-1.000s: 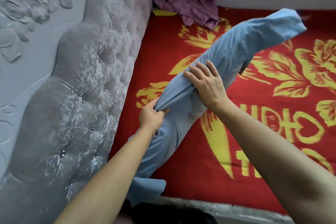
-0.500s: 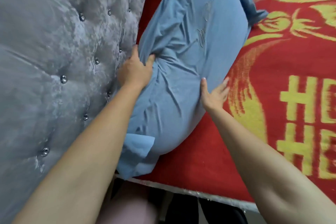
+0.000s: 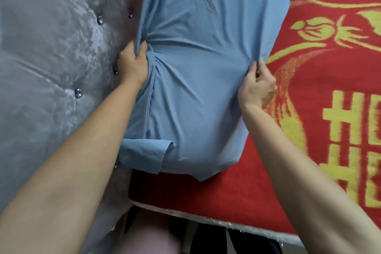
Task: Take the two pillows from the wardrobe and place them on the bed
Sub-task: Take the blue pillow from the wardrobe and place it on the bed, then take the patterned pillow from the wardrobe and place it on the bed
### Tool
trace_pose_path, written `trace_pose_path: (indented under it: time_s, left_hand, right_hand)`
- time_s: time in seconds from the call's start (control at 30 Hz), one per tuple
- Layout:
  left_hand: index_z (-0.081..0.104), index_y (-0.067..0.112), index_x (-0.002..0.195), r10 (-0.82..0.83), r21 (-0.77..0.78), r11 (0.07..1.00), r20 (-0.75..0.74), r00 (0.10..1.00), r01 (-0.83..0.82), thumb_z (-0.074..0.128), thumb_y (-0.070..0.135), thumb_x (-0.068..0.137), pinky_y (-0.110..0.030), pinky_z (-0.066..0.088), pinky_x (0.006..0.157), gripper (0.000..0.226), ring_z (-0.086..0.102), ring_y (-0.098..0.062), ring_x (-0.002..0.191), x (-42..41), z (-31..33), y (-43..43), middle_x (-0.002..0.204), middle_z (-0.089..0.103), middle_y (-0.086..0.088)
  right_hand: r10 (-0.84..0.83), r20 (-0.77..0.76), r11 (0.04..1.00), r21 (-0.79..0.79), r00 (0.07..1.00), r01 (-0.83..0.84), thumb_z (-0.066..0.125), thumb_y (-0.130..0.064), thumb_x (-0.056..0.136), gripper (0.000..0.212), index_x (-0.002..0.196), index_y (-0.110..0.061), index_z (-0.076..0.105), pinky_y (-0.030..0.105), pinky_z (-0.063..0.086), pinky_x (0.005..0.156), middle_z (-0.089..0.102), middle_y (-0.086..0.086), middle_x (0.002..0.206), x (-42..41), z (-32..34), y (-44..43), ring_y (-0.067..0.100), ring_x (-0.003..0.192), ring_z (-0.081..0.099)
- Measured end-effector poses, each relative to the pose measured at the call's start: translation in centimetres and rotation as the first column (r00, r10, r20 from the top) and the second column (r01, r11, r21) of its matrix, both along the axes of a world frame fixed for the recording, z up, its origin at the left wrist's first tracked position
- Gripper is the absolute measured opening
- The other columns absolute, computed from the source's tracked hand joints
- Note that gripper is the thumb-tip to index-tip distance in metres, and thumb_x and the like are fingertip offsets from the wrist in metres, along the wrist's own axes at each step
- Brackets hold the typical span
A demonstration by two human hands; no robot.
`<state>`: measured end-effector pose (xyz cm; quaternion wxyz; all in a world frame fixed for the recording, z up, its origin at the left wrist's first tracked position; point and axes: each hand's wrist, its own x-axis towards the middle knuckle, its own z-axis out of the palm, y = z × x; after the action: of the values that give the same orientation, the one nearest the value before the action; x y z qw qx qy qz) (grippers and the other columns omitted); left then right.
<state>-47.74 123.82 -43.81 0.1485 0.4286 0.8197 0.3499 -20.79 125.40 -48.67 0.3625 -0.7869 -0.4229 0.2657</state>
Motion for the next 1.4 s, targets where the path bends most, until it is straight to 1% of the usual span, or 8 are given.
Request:
trace_pose_path:
  time_s: [0.13,0.33,0.47,0.6,0.8,1.13,1.23,1.4]
  left_hand:
    - [0.061,0.002,0.125,0.043,-0.081,0.996,0.128,0.991,-0.033,0.047,0.033,0.1,-0.029,0.044,0.093,0.042,0.059,-0.026,0.117,-1.7,-1.9,0.5,0.124,0.065,-0.017]
    - [0.033,0.015,0.15,0.127,-0.337,0.937,0.093,0.987,-0.089,0.031,0.046,0.102,-0.037,0.031,0.112,0.057,0.04,-0.031,0.137,-2.4,-6.6,-1.8,0.152,0.041,-0.013]
    - [0.033,0.023,0.149,-0.069,-0.57,0.82,-0.026,0.997,0.042,0.032,0.057,0.097,-0.048,0.028,0.115,0.062,0.036,-0.04,0.137,-1.3,-10.1,-5.6,0.151,0.038,-0.022]
    - [0.007,0.04,0.153,-0.211,-0.719,0.679,0.006,0.978,0.151,0.034,0.067,0.092,-0.056,0.016,0.118,0.072,0.005,-0.034,0.149,0.6,-13.8,-10.9,0.164,0.001,-0.01]
    - [0.004,0.022,0.156,-0.204,-0.644,0.762,-0.149,0.968,0.062,0.023,0.058,0.098,-0.053,0.019,0.117,0.071,0.005,-0.027,0.15,1.3,-16.1,-14.5,0.164,0.004,-0.012]
    - [0.004,0.014,0.155,-0.317,-0.705,0.702,-0.186,0.93,0.098,0.021,0.061,0.095,-0.056,0.015,0.119,0.078,-0.001,-0.031,0.15,3.4,-13.5,-18.1,0.163,-0.006,-0.015]
    - [0.003,0.018,0.156,-0.416,-0.653,0.739,-0.25,0.874,0.164,0.021,0.059,0.096,-0.058,0.013,0.119,0.075,-0.007,-0.031,0.15,4.0,-9.0,-18.1,0.163,-0.012,-0.013]
    - [0.008,0.019,0.156,-0.41,-0.446,0.864,-0.358,0.839,0.232,0.027,0.055,0.097,-0.058,0.011,0.119,0.072,-0.004,-0.031,0.15,3.8,3.6,-13.3,0.164,-0.006,-0.012]
  right_hand:
    - [0.086,0.151,0.986,0.132,0.985,-0.106,0.052,-0.038,0.099,0.032,0.129,-0.037,0.065,0.035,0.046,0.086,0.075,0.006,0.11,0.1,2.3,2.6,0.03,0.099,0.068]
    - [0.495,0.297,0.868,-0.207,0.817,-0.451,0.041,-0.04,0.102,0.033,0.121,-0.028,0.064,0.039,0.047,0.079,0.072,0.014,0.11,0.8,-3.3,2.4,0.042,0.103,0.062]
    - [0.727,0.208,0.684,-0.292,0.654,-0.668,0.048,-0.042,0.1,0.035,0.126,-0.026,0.065,0.038,0.049,0.087,0.068,0.008,0.121,1.3,-8.2,-2.1,0.033,0.116,0.061]
    - [0.653,0.263,0.755,-0.303,0.71,-0.582,0.059,-0.054,0.092,0.059,0.144,-0.028,0.048,0.043,0.036,0.109,0.042,0.017,0.148,1.6,-11.2,-5.0,0.034,0.135,0.041]
    - [0.637,0.051,0.702,-0.451,0.77,-0.551,0.037,-0.075,0.09,0.08,0.155,-0.044,0.003,0.047,0.016,0.121,-0.006,0.013,0.166,2.0,-13.0,-6.4,0.033,0.153,0.001]
    - [0.791,0.256,0.585,-0.581,0.556,-0.565,0.026,-0.07,0.095,0.08,0.159,-0.027,0.005,0.058,0.011,0.121,-0.006,0.019,0.165,1.9,-10.5,-12.3,0.04,0.152,-0.001]
    - [0.826,0.364,0.563,-0.543,0.43,-0.623,0.026,-0.07,0.095,0.078,0.159,-0.028,0.008,0.056,0.012,0.122,-0.001,0.016,0.166,2.4,-6.0,-11.3,0.038,0.152,0.004]
    - [0.761,0.485,0.62,-0.349,0.43,-0.702,0.029,-0.069,0.095,0.08,0.159,-0.027,0.004,0.051,0.012,0.123,-0.002,0.013,0.167,1.4,7.2,-7.0,0.034,0.153,0.004]
